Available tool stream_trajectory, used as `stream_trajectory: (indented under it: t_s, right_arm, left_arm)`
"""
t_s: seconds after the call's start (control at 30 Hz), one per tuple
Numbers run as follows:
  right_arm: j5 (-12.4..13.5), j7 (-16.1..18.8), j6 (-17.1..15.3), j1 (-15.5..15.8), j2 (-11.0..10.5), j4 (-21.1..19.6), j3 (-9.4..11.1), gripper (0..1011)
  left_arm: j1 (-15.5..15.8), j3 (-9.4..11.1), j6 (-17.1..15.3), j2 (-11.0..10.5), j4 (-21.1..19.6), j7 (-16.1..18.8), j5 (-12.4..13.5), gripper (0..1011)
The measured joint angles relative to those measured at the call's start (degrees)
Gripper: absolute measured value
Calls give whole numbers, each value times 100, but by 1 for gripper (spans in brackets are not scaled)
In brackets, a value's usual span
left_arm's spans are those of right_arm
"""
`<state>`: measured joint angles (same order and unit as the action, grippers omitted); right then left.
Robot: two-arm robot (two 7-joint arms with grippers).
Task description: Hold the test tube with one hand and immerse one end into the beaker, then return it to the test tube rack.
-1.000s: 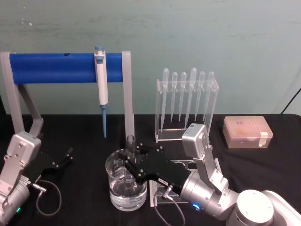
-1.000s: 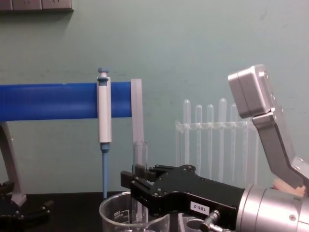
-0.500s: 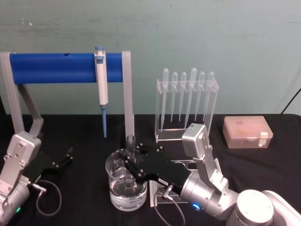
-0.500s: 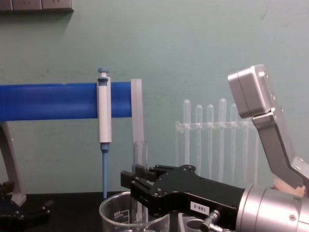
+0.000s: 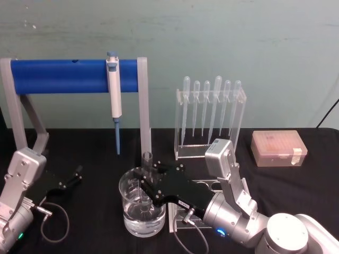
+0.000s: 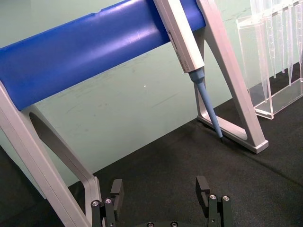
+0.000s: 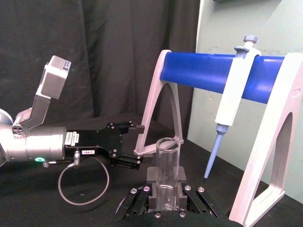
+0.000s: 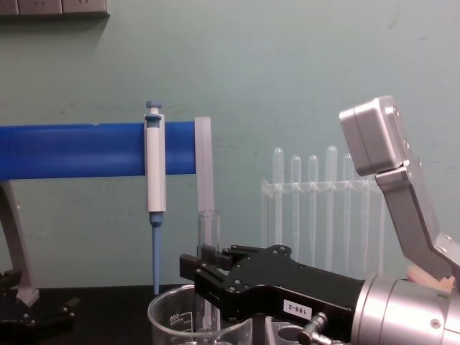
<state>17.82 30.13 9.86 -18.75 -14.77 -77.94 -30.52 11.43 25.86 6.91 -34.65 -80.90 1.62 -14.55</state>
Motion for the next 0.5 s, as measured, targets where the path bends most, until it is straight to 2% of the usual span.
stream_trajectory:
  t_s: [0.5]
  right_arm:
    - [0,0,0,0,0,0,0,225]
  left_arm:
    - [0,0,0,0,0,0,0,1000]
